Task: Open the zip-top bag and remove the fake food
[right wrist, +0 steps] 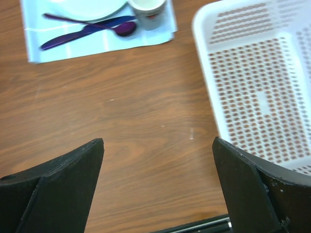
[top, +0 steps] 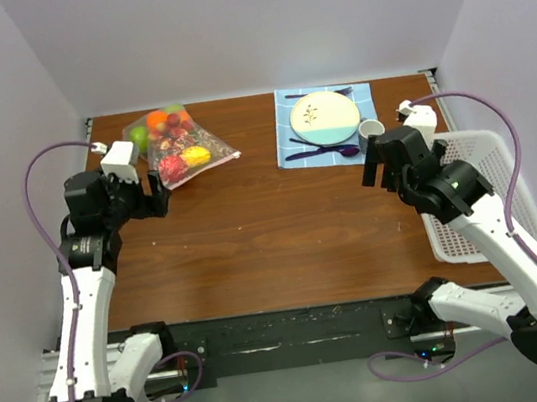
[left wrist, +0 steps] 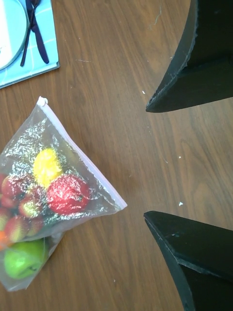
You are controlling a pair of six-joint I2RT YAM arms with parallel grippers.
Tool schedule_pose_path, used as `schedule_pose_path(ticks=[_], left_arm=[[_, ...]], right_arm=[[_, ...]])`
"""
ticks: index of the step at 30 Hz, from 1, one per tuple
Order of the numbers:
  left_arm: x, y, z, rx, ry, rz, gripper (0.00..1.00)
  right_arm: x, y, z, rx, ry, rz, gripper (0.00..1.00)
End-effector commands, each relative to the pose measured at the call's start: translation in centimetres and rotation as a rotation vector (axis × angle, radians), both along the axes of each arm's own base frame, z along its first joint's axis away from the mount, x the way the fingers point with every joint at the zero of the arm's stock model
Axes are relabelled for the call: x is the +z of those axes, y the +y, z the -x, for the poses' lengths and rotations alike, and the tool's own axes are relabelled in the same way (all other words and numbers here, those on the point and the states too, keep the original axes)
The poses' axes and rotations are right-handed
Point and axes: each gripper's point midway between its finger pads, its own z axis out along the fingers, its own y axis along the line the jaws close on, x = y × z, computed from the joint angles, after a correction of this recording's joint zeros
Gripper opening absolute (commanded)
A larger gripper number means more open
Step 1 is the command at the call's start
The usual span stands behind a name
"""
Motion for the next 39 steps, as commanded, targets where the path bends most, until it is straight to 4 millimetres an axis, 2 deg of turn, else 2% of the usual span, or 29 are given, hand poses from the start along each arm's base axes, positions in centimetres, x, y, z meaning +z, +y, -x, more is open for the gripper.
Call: schedule_pose_path(ticks=[1, 3, 4, 8, 9, 13, 15, 16, 20, 21, 22, 26, 27, 29, 30, 32, 33, 34, 36, 37, 39], left_arm=[[0.9, -1.6, -1.0, -0.062, -0.035, 0.071, 0.90], [1.1, -2.3, -0.8, -0.110, -0.049, 0.076, 0.96], [1.3, -3.3, -0.3, -0.196, -0.064, 0.067, 1.00], [1.6, -3.5, -1.0, -0.209, -0.075, 0.070, 1.00], [1.0, -3.5, -1.5, -0.200, -0.052, 0.068, 1.00], [0.7, -1.6, -3.9, -0.100, -0.061, 0.004, 1.00], [0.6, -2.9, -4.6, -0.131, -0.090, -0.039, 1.00], [0.3, -2.4, -5.1, -0.093, -0.095, -0.082, 1.00], [-0.8, -4.1, -6.7, -0.101, -0.117, -0.212, 1.00], [-1.3, -5.3, -7.1, -0.125, -0.114, -0.230, 1.00], [-1.5, -5.4, -7.4, -0.112, -0.113, -0.249, 1.00], [-2.7, -6.0, -8.1, -0.134, -0.098, -0.300, 1.00], [-2.3, -6.4, -8.2, -0.149, -0.123, -0.308, 1.00], [-3.0, -5.8, -7.9, -0.139, -0.130, -0.366, 1.00], [-2.6, -5.9, -7.8, -0.143, -0.158, -0.379, 1.00], [-3.6, -5.3, -7.4, -0.145, -0.162, -0.434, 1.00], [-3.1, -5.2, -7.4, -0.136, -0.191, -0.445, 1.00], [-4.0, -4.6, -7.1, -0.121, -0.181, -0.470, 1.00], [-3.8, -4.2, -7.1, -0.120, -0.217, -0.508, 1.00], [-4.9, -4.1, -6.7, -0.129, -0.200, -0.530, 1.00], [-4.3, -4.3, -7.3, -0.125, -0.266, -0.563, 1.00]], right_arm=[[0.1, -3.5, 1.4, -0.163, -0.030, 0.080, 0.99], [-0.2, -4.4, 1.9, -0.221, -0.037, 0.087, 0.99], [-0.6, -4.8, 2.2, -0.246, -0.032, 0.097, 0.99], [-1.6, -5.8, 2.3, -0.320, -0.035, 0.121, 0.99], [-2.0, -5.9, 2.2, -0.325, -0.023, 0.134, 0.99], [-4.3, -6.8, 2.2, -0.364, 0.049, 0.176, 0.99], [-5.0, -7.8, 2.2, -0.404, 0.068, 0.194, 0.99], [-5.5, -8.2, 2.4, -0.417, 0.083, 0.202, 0.99], [-5.8, -10.0, 2.8, -0.497, 0.083, 0.217, 0.99], [-5.7, -10.4, 3.0, -0.517, 0.084, 0.222, 0.99], [-5.7, -10.6, 2.9, -0.531, 0.091, 0.225, 0.99], [-7.0, -10.3, 2.4, -0.529, 0.134, 0.212, 0.97], [-7.5, -10.2, 2.3, -0.527, 0.148, 0.212, 0.97], [-9.2, -9.9, 2.1, -0.517, 0.187, 0.211, 0.97], [-10.0, -9.5, 2.1, -0.502, 0.209, 0.199, 0.97], [-11.7, -9.4, 2.1, -0.497, 0.238, 0.206, 0.96], [-12.2, -9.6, 2.2, -0.503, 0.248, 0.223, 0.96], [-12.8, -9.7, 2.4, -0.505, 0.261, 0.233, 0.96], [-13.0, -9.7, 2.2, -0.514, 0.271, 0.233, 0.96], [-12.8, -9.6, 2.0, -0.519, 0.267, 0.229, 0.96], [-12.9, -9.5, 1.8, -0.520, 0.271, 0.220, 0.96]])
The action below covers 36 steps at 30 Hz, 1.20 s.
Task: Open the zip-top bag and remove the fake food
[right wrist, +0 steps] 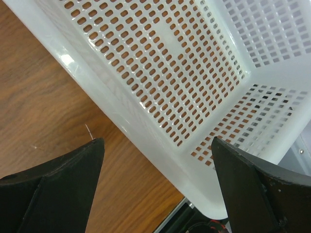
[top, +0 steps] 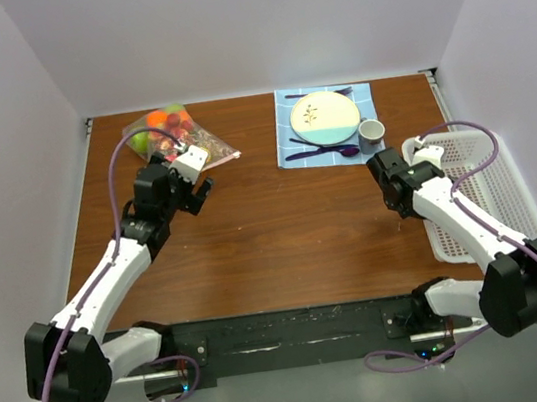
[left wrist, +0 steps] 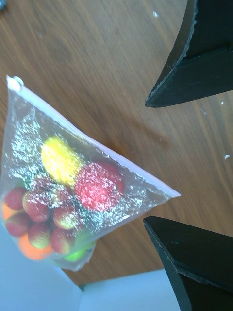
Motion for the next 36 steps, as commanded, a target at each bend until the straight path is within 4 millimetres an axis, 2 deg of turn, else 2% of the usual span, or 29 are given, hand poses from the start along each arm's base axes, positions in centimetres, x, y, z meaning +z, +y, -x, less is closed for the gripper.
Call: schedule_pose_path(ticks=[1, 7, 8, 10, 11, 12, 14, 15, 19, 23, 25, 27, 30, 32, 34, 35, 36], left_arm=[[1.3, 0.9, -1.1, 0.016, -0.161, -0.111, 1.00], [1.6, 0.8, -2.4, 0.025, -0.280, -0.184, 1.00], [0.8, 0.8, -2.8, 0.021, -0.268, -0.209, 1.00], [0.7, 1.2, -3.7, 0.051, -0.285, -0.234, 1.00], [-0.2, 1.2, -4.2, 0.052, -0.271, -0.263, 1.00], [0.1, 1.5, -4.6, 0.076, -0.293, -0.272, 1.00], [-0.5, 1.8, -5.3, 0.095, -0.299, -0.304, 1.00], [0.0, 2.0, -5.7, 0.118, -0.328, -0.304, 1.00], [-0.1, 2.0, -6.5, 0.121, -0.355, -0.343, 1.00], [-0.4, 2.6, -7.1, 0.153, -0.374, -0.404, 1.00], [0.1, 3.0, -7.2, 0.180, -0.408, -0.418, 1.00], [-0.4, 2.8, -7.4, 0.169, -0.410, -0.458, 1.00], [-1.5, 2.7, -7.7, 0.167, -0.406, -0.507, 1.00], [-2.5, 2.8, -8.0, 0.173, -0.395, -0.542, 1.00], [-2.0, 3.3, -8.4, 0.225, -0.424, -0.555, 1.00], [-2.7, 3.6, -8.6, 0.239, -0.425, -0.601, 1.00], [-0.9, 4.4, -8.7, 0.329, -0.501, -0.588, 1.00]], right_arm=[[0.9, 0.3, -1.6, -0.040, -0.094, -0.026, 0.96], [0.6, 0.0, -1.7, -0.045, -0.067, -0.031, 0.96], [0.4, 0.0, -1.7, -0.048, -0.058, -0.032, 0.96], [0.0, -0.1, -1.6, -0.052, -0.039, -0.034, 0.96], [-0.4, -0.2, -1.7, -0.056, -0.020, -0.034, 0.95], [-0.8, 0.1, -1.7, -0.053, -0.008, -0.051, 0.95], [-1.5, 0.8, -2.0, -0.031, 0.011, -0.088, 0.91], [-2.2, 1.5, -2.0, -0.019, 0.025, -0.131, 0.87], [-3.3, 2.2, -1.7, 0.003, 0.032, -0.177, 0.73], [-3.5, 3.1, -1.5, 0.033, 0.002, -0.237, 0.60], [-3.7, 3.9, -1.2, 0.060, -0.011, -0.285, 0.50], [-3.9, 4.6, -1.3, 0.078, -0.023, -0.317, 0.39], [-4.4, 5.5, -1.1, 0.087, -0.017, -0.346, 0.29], [-4.5, 6.5, -1.1, 0.104, -0.016, -0.356, 0.26], [-4.5, 7.4, -1.0, 0.116, -0.021, -0.365, 0.23], [-4.5, 8.5, -0.7, 0.136, -0.021, -0.374, 0.22], [-4.4, 9.0, -0.6, 0.147, -0.027, -0.373, 0.21]])
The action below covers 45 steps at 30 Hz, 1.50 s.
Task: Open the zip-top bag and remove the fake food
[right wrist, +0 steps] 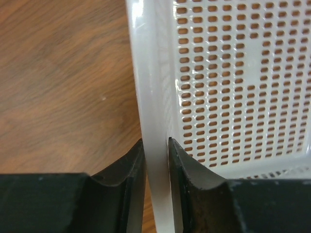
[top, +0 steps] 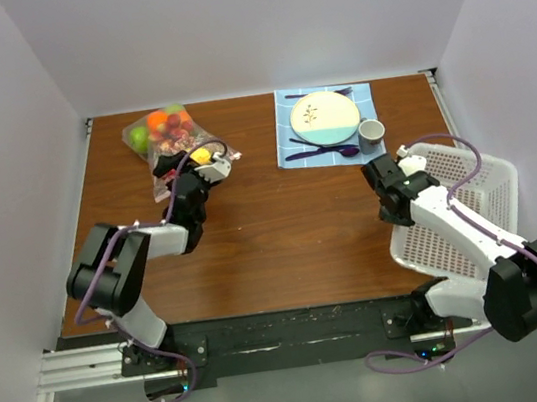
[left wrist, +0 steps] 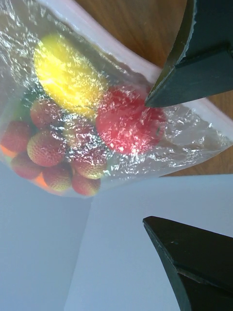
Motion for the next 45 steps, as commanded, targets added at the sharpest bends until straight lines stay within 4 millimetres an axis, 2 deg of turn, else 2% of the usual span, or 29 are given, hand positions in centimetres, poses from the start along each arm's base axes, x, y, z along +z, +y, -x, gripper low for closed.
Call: schedule_pose_path(ticks=[1, 2, 3, 5, 7, 9, 10, 11, 12, 13, 14, 15, 16, 17, 18, 19, 21, 22, 24, 25, 26, 27, 28, 32, 36, 38, 40, 41, 45], left_arm=[[4.0, 1.8, -0.8, 0.154, -0.242, -0.038, 1.00], [3.0, 2.1, -1.1, 0.182, -0.230, -0.108, 1.00], [4.7, 2.7, -1.3, 0.246, -0.307, -0.092, 1.00], [4.2, 2.9, -1.6, 0.277, -0.312, -0.162, 1.00], [5.1, 2.8, -1.2, 0.271, -0.353, -0.163, 1.00], [4.6, 2.3, -1.1, 0.230, -0.317, -0.161, 1.00], [5.7, 2.1, -0.9, 0.214, -0.337, -0.091, 1.00], [4.4, 1.8, -1.1, 0.192, -0.255, -0.099, 1.00], [4.6, 1.3, -1.2, 0.157, -0.237, -0.070, 0.94], [6.1, 1.1, -1.0, 0.141, -0.258, 0.011, 0.86], [5.3, 0.6, -1.1, 0.106, -0.195, 0.008, 0.77], [5.8, 0.4, -0.9, 0.095, -0.190, 0.029, 0.52], [7.1, 0.3, -0.6, 0.089, -0.208, 0.076, 0.41], [7.0, 0.2, -0.6, 0.087, -0.180, 0.078, 0.32], [7.2, 0.3, -0.4, 0.086, -0.175, 0.090, 0.17], [8.3, 0.3, -0.1, 0.084, -0.192, 0.114, 0.10], [8.4, 0.2, 0.3, 0.067, -0.171, 0.118, 0.00], [8.9, 0.2, 0.6, 0.061, -0.176, 0.147, 0.00], [8.4, 0.0, 1.0, 0.045, -0.144, 0.154, 0.03], [8.9, -0.1, 1.3, 0.033, -0.150, 0.166, 0.18], [7.9, -0.5, 1.7, -0.006, -0.116, 0.152, 0.46], [7.7, -0.5, 2.0, -0.019, -0.109, 0.139, 0.89], [6.8, -0.4, 2.3, -0.022, -0.094, 0.126, 0.97], [4.8, -0.1, 2.1, -0.010, -0.063, 0.067, 1.00], [2.9, -0.2, 1.3, -0.016, -0.057, -0.009, 1.00], [2.9, -0.3, 0.9, -0.015, -0.073, -0.029, 1.00], [2.1, -0.6, 0.4, -0.027, -0.055, -0.052, 1.00], [1.8, -0.9, 0.2, -0.041, -0.047, -0.052, 1.00], [1.5, -0.9, -0.7, -0.013, -0.078, -0.065, 0.97]], right_arm=[[-0.6, 4.3, 0.5, 0.039, -0.027, -0.092, 0.20], [-0.6, 4.8, 0.7, 0.048, -0.027, -0.099, 0.19], [-0.6, 5.3, 0.9, 0.052, -0.025, -0.111, 0.18], [-0.6, 6.4, 1.1, 0.074, -0.025, -0.128, 0.16], [-0.4, 7.6, 1.3, 0.104, -0.031, -0.143, 0.15], [-0.2, 8.5, 1.2, 0.125, -0.033, -0.151, 0.15], [-0.1, 9.3, 1.4, 0.142, -0.032, -0.154, 0.15], [0.0, 10.0, 1.5, 0.154, -0.034, -0.164, 0.15], [0.2, 10.8, 1.3, 0.168, -0.037, -0.170, 0.15], [0.4, 12.0, 1.6, 0.195, -0.042, -0.180, 0.15], [0.7, 12.8, 1.6, 0.209, -0.047, -0.187, 0.15], [1.1, 13.9, 1.3, 0.224, -0.055, -0.194, 0.15], [1.3, 15.2, 1.6, 0.255, -0.060, -0.199, 0.15], [1.5, 16.1, 1.6, 0.272, -0.062, -0.204, 0.15], [1.9, 18.0, 1.6, 0.305, -0.067, -0.214, 0.15], [2.1, 18.8, 1.6, 0.321, -0.071, -0.217, 0.15], [3.0, 20.9, 1.2, 0.352, -0.092, -0.236, 0.15], [2.6, 22.1, 1.4, 0.378, -0.084, -0.231, 0.15], [2.8, 23.5, 1.1, 0.398, -0.086, -0.237, 0.16], [2.7, 23.7, 1.0, 0.403, -0.081, -0.231, 0.16], [2.4, 24.0, 0.9, 0.403, -0.075, -0.224, 0.16], [2.2, 24.1, 1.0, 0.406, -0.068, -0.226, 0.17], [2.1, 24.4, 0.8, 0.409, -0.073, -0.237, 0.17], [1.6, 26.5, 0.8, 0.443, -0.068, -0.299, 0.20], [2.0, 29.9, 0.9, 0.530, -0.058, -0.315, 0.22], [2.7, 31.6, 0.7, 0.555, -0.064, -0.330, 0.22], [2.6, 32.9, 0.8, 0.587, -0.054, -0.335, 0.22], [3.3, 33.8, 0.5, 0.596, -0.070, -0.352, 0.21], [3.6, 35.5, -0.1, 0.628, -0.080, -0.356, 0.19]])
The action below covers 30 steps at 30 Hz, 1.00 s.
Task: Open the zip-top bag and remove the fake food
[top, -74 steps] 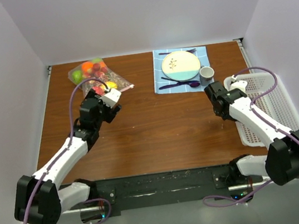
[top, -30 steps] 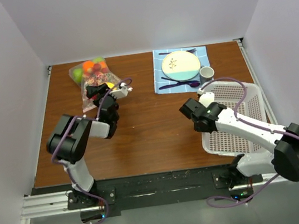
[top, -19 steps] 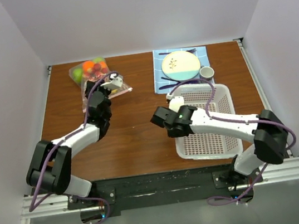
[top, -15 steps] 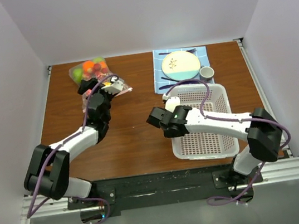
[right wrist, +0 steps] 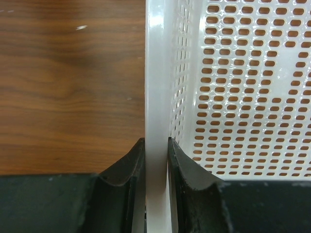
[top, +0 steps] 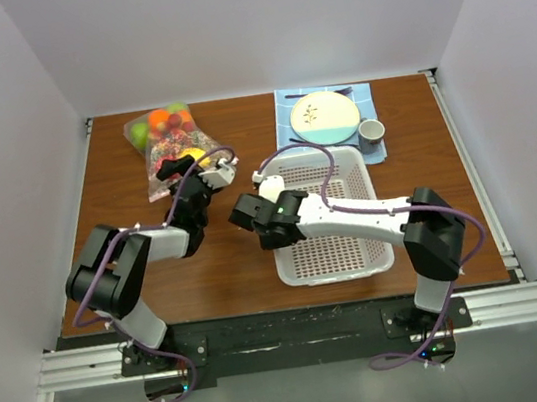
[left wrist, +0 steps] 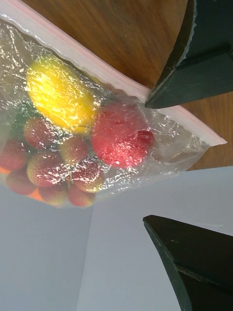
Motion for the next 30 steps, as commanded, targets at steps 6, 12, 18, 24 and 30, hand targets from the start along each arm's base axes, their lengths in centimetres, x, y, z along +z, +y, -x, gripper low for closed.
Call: schedule_pose_path(ticks=[6, 12, 18, 24, 30], left_arm=[[3.1, -0.4, -3.3, 0.059, -0.201, -0.001, 0.62], [4.8, 0.3, -3.3, 0.099, -0.333, -0.038, 0.48], [4.6, -0.1, -3.3, 0.055, -0.298, -0.086, 0.00], [6.7, -0.2, -3.5, 0.024, -0.271, -0.017, 0.00], [10.7, 0.1, -3.4, 0.001, -0.268, 0.081, 0.00]], right_arm=[[2.5, 4.9, -0.5, 0.046, -0.006, -0.194, 0.18], [1.5, 4.8, 0.4, 0.059, 0.023, -0.217, 0.18], [1.8, 5.3, 0.5, 0.091, 0.016, -0.252, 0.18], [2.9, 6.7, 0.3, 0.180, -0.012, -0.289, 0.20], [4.8, 8.8, -0.7, 0.241, -0.052, -0.314, 0.21]])
